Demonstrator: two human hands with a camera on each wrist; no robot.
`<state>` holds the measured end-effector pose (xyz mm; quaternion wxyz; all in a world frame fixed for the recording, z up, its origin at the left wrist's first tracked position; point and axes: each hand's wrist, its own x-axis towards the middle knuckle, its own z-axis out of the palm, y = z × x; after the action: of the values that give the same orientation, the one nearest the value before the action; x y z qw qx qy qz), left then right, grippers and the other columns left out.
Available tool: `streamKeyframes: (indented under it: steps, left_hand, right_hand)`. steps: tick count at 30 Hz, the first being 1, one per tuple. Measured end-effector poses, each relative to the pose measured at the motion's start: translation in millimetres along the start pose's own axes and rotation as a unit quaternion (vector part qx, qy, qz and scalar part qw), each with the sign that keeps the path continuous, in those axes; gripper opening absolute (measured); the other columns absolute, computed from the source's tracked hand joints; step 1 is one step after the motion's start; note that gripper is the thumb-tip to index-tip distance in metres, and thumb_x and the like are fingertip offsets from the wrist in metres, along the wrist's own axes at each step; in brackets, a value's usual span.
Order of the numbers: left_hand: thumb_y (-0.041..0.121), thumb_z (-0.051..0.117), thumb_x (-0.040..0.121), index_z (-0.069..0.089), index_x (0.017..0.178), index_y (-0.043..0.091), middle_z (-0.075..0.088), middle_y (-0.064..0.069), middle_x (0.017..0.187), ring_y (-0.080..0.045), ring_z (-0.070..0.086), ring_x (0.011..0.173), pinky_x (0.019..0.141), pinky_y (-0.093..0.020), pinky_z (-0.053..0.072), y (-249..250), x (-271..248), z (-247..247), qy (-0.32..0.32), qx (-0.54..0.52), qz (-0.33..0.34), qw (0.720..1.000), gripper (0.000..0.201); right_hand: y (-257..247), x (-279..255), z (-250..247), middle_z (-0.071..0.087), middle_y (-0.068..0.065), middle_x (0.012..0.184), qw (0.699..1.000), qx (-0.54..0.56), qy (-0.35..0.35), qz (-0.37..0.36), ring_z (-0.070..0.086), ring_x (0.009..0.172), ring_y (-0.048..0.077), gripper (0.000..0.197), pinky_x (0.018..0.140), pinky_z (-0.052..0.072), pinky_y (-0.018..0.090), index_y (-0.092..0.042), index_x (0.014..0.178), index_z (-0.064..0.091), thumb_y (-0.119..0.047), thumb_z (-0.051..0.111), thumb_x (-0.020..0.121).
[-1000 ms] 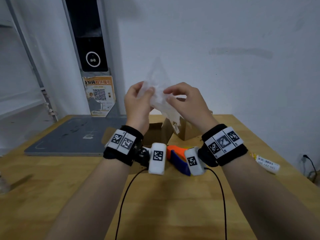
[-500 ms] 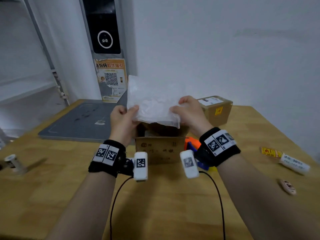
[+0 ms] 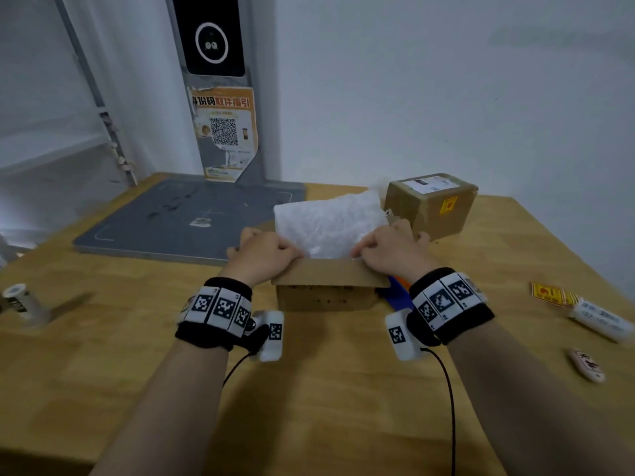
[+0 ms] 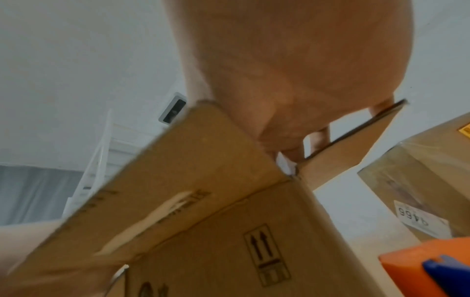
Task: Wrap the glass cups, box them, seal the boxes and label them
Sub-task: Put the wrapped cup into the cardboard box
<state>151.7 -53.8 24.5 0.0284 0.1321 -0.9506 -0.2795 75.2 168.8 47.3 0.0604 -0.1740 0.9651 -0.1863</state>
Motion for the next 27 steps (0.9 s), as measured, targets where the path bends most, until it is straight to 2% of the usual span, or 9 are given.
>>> streamKeyframes:
  steps: [3, 5, 8, 11, 16, 19, 21, 24, 27]
  left_hand:
    - [0.055, 0.044, 0.103, 0.075, 0.086, 0.033, 0.057, -0.003, 0.115, -0.022, 0.021, 0.139, 0.113, -0.054, 0.027, -2, 1, -5, -0.041, -0.014, 0.003, 0.999, 0.041]
    - [0.054, 0.047, 0.103, 0.077, 0.086, 0.031, 0.064, -0.005, 0.112, -0.024, 0.028, 0.134, 0.111, -0.053, 0.033, -7, 2, -12, -0.026, -0.020, 0.010, 0.999, 0.042]
    - [0.039, 0.065, 0.098, 0.078, 0.086, 0.019, 0.072, -0.001, 0.092, -0.025, 0.054, 0.115, 0.089, -0.040, 0.047, -7, 1, -21, -0.004, -0.060, 0.049, 0.997, 0.027]
    - [0.017, 0.075, 0.091, 0.071, 0.093, 0.018, 0.074, -0.004, 0.096, -0.023, 0.071, 0.095, 0.087, -0.044, 0.060, 0, 0, -25, 0.076, -0.188, 0.052, 0.978, 0.005]
    - [0.013, 0.063, 0.098, 0.068, 0.095, 0.030, 0.072, 0.000, 0.108, -0.017, 0.068, 0.099, 0.086, -0.038, 0.057, 2, 4, -20, 0.092, -0.175, 0.048, 0.979, 0.018]
    - [0.009, 0.042, 0.104, 0.073, 0.106, 0.032, 0.063, 0.002, 0.133, -0.018, 0.056, 0.120, 0.102, -0.034, 0.045, 4, 3, -14, 0.036, -0.109, 0.043, 0.992, 0.039]
    - [0.010, 0.038, 0.107, 0.074, 0.120, 0.023, 0.056, 0.002, 0.128, -0.015, 0.046, 0.118, 0.094, -0.024, 0.035, 9, 1, -16, -0.009, -0.089, 0.044, 0.995, 0.041]
    - [0.033, 0.044, 0.109, 0.072, 0.124, 0.028, 0.058, 0.003, 0.112, -0.013, 0.046, 0.102, 0.077, -0.024, 0.032, 12, 5, -21, -0.054, -0.014, 0.061, 0.997, 0.032]
    - [0.054, 0.064, 0.095, 0.071, 0.113, 0.044, 0.040, 0.007, 0.130, -0.020, 0.032, 0.126, 0.113, -0.045, 0.029, 2, 15, -24, -0.043, 0.089, 0.085, 0.991, 0.022]
  right_hand:
    - [0, -1, -3, 0.064, 0.002, 0.115, 1.000, 0.027, -0.016, 0.002, 0.024, 0.140, 0.031, 0.037, 0.111, 0.023, 0.054, -0.024, 0.093, 0.081, -0.046, 0.051, 0.098]
    - [-1, -1, -7, 0.062, 0.003, 0.113, 0.997, 0.071, 0.041, 0.002, 0.031, 0.134, 0.036, 0.040, 0.106, 0.035, 0.049, -0.024, 0.086, 0.076, -0.058, 0.057, 0.095]
    - [-5, -1, -16, 0.055, 0.001, 0.121, 0.977, 0.125, 0.172, -0.001, 0.040, 0.125, 0.032, 0.025, 0.094, 0.032, 0.041, -0.025, 0.102, 0.057, -0.048, 0.064, 0.094]
    - [-8, -2, -23, 0.058, -0.003, 0.123, 0.965, 0.133, 0.226, -0.026, 0.047, 0.126, 0.028, 0.007, 0.093, 0.028, 0.041, -0.032, 0.101, 0.059, -0.032, 0.063, 0.095]
    - [-9, -7, -20, 0.069, -0.016, 0.117, 0.993, 0.055, 0.098, -0.037, 0.053, 0.125, 0.017, 0.034, 0.095, 0.022, 0.040, -0.039, 0.104, 0.075, -0.018, 0.048, 0.101]
    - [-8, -7, -12, 0.063, -0.016, 0.113, 0.999, -0.001, 0.028, -0.019, 0.044, 0.118, 0.017, 0.031, 0.103, 0.023, 0.048, -0.038, 0.096, 0.077, -0.024, 0.049, 0.101]
    - [-10, -6, -6, 0.060, -0.007, 0.117, 0.999, -0.037, -0.031, -0.015, 0.037, 0.116, 0.020, 0.035, 0.099, 0.020, 0.051, -0.028, 0.098, 0.076, -0.027, 0.042, 0.099]
    - [-12, -4, -1, 0.047, 0.004, 0.099, 0.995, -0.046, -0.082, -0.018, 0.029, 0.111, 0.022, 0.029, 0.105, 0.018, 0.054, -0.020, 0.075, 0.053, -0.025, 0.037, 0.098]
    - [-6, -1, -5, 0.040, -0.001, 0.095, 0.994, -0.065, -0.074, -0.051, 0.035, 0.114, 0.026, 0.036, 0.110, 0.025, 0.055, -0.020, 0.072, 0.053, -0.035, 0.041, 0.102]
